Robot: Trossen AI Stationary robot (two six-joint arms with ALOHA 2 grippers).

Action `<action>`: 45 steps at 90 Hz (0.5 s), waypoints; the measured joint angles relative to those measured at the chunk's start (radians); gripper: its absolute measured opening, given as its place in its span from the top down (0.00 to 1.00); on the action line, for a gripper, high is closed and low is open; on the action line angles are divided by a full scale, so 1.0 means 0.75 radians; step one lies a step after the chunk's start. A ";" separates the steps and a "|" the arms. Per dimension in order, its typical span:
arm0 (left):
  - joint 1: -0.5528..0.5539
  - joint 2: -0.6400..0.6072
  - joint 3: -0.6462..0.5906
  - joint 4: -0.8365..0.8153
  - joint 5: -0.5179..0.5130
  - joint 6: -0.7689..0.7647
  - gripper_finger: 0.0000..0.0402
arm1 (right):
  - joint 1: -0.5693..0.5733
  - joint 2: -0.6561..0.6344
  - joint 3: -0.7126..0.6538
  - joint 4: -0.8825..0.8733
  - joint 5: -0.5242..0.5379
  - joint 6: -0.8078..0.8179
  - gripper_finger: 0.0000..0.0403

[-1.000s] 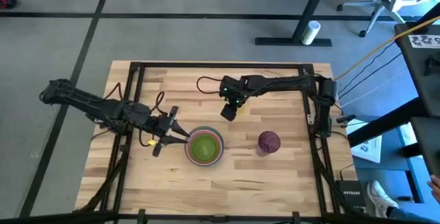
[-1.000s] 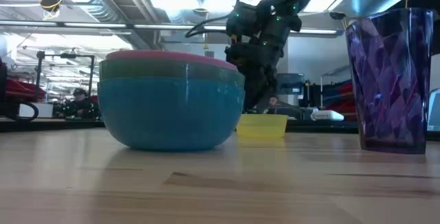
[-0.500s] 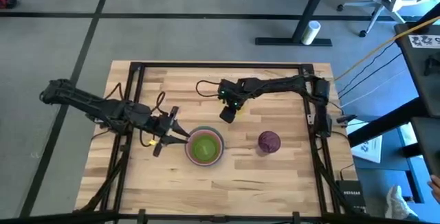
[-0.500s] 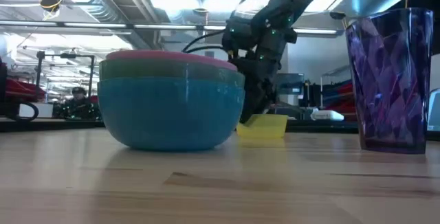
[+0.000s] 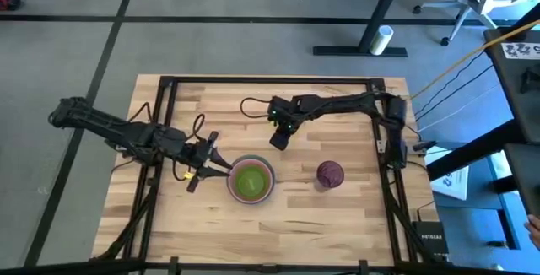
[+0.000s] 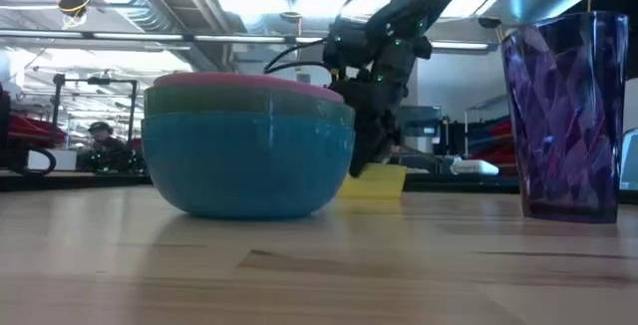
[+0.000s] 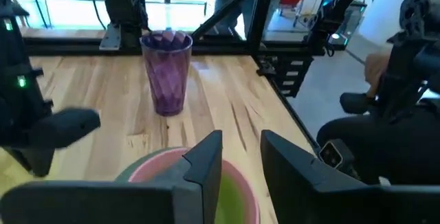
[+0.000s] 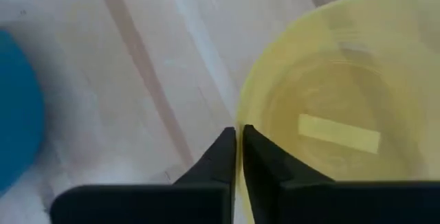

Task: Nest bowls inside each other
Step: Stack the yellow bowl on top of the green bowl

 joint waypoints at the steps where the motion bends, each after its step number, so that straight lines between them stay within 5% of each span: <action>1: 0.000 -0.001 0.000 -0.005 0.000 0.000 0.79 | 0.003 -0.004 0.000 -0.002 0.000 0.000 1.00; 45: 0.004 -0.080 0.000 -0.147 -0.222 0.022 0.79 | 0.207 -0.261 -0.001 0.021 -0.004 0.088 1.00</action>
